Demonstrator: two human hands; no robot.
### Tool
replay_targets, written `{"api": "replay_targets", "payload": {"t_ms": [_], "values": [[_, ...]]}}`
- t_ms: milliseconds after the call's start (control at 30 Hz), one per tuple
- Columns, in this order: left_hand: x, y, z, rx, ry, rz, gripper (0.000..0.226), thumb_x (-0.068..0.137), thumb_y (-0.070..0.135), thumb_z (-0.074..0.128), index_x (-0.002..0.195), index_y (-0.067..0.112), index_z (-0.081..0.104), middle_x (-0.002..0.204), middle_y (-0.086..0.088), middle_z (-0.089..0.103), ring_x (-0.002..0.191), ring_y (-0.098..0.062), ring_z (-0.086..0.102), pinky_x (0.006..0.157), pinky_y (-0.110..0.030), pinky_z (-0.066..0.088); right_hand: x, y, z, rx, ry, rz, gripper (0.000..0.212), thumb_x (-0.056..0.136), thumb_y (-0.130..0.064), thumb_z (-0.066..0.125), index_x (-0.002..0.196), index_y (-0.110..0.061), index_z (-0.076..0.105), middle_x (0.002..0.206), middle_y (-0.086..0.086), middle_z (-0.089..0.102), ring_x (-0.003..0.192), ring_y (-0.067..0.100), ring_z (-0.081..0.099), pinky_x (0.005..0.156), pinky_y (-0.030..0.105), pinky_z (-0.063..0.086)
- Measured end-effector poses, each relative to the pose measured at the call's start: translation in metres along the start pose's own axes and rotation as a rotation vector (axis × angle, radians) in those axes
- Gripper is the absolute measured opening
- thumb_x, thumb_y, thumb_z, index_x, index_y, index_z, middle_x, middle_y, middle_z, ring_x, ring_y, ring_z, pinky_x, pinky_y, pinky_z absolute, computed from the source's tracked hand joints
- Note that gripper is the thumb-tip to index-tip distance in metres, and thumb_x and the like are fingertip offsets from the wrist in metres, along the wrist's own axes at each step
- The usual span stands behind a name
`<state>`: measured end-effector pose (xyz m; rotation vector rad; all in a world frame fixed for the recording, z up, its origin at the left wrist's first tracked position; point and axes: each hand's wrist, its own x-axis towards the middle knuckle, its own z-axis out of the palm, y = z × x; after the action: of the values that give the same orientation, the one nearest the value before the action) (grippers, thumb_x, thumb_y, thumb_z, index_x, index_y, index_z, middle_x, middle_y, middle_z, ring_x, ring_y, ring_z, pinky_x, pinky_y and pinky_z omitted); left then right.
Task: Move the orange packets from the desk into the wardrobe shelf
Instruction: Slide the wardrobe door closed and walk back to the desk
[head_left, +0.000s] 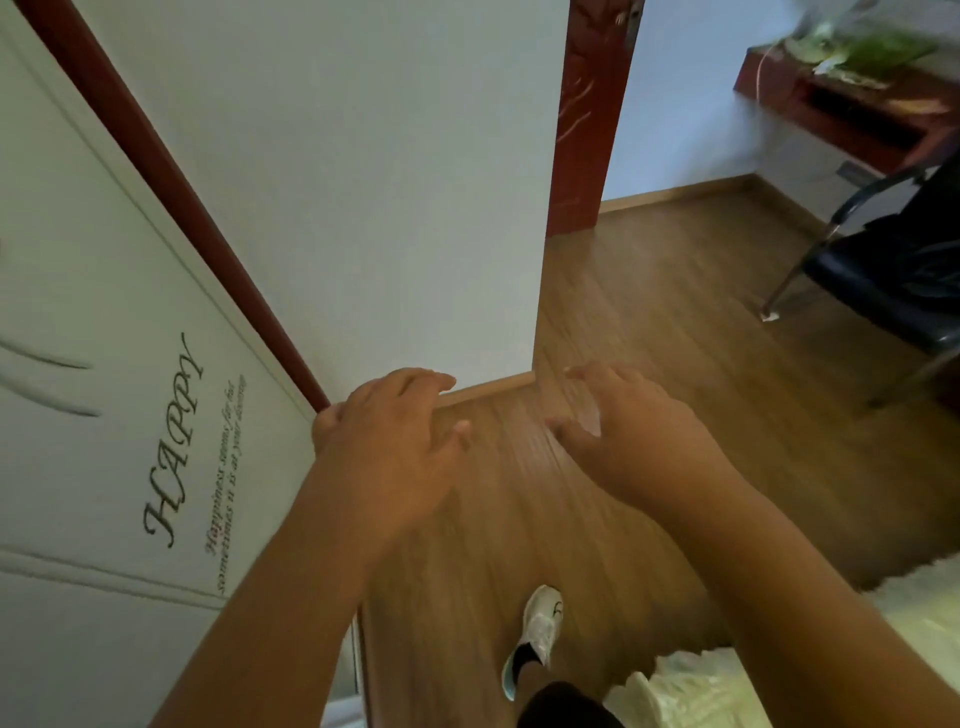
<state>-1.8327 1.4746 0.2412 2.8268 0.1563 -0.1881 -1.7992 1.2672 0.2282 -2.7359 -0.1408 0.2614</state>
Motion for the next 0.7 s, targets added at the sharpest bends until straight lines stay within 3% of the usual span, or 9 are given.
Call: {"api": "replay_targets", "payload": {"t_ms": [433,700], "values": [[0.215,0.053,-0.029,0.053,0.005,0.002,0.055,0.099,0.061,0.043,0.150,0.046,0.031,0.162,0.016,0.031,0.149,-0.013,0.031,0.120,-0.044,0.023,0.220,0.022,-0.073,0.004,0.011,-0.020,0.065,0.099,-0.061,0.053,0.156,-0.032,0.039,0.161,-0.007,0.044,0.137,0.019,0.055,0.109,0.041,0.048],[0.337,0.124,-0.016,0.041,-0.082,0.208,0.057,0.096,0.066,0.041,0.149,0.046,0.032,0.162,0.017,0.030,0.149,-0.013,0.032,0.121,-0.040,0.021,0.286,0.088,-0.110,-0.007,0.053,0.264,0.066,0.097,-0.061,0.056,0.155,-0.035,0.037,0.158,-0.005,0.046,0.136,0.022,0.055,0.109,0.044,0.049]]}}
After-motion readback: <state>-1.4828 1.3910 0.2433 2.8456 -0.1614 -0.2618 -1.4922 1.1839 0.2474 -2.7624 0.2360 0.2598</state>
